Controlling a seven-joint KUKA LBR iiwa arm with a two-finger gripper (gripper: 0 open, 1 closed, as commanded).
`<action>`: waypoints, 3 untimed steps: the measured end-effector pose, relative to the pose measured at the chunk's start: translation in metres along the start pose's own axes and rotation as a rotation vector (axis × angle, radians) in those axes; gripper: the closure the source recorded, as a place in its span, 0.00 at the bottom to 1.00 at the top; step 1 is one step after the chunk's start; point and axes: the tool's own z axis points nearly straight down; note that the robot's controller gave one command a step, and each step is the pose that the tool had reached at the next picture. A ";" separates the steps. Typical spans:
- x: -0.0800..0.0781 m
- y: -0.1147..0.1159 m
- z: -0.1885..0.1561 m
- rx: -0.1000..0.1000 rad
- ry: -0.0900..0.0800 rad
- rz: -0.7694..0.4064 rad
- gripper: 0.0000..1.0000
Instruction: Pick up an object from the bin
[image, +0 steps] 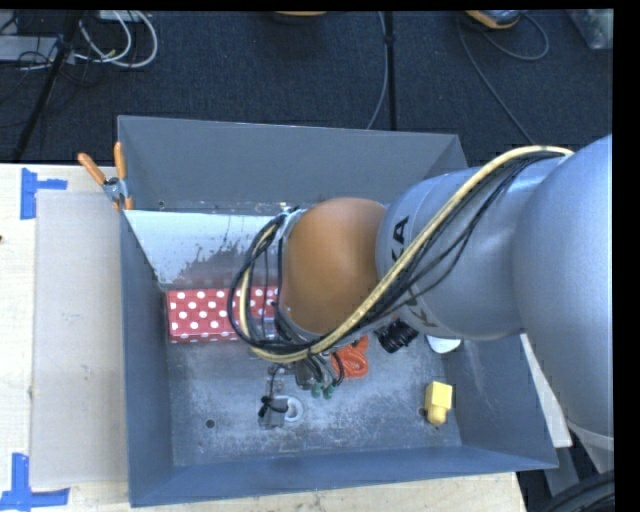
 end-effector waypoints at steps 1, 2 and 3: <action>-0.002 -0.001 -0.004 -0.001 -0.007 0.004 0.00; 0.026 -0.043 0.021 -0.001 -0.001 0.047 0.00; -0.018 -0.037 0.031 0.001 -0.001 0.053 0.00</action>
Offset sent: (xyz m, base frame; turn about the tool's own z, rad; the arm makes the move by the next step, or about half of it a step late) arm -0.0355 -0.0596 -0.0283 0.0639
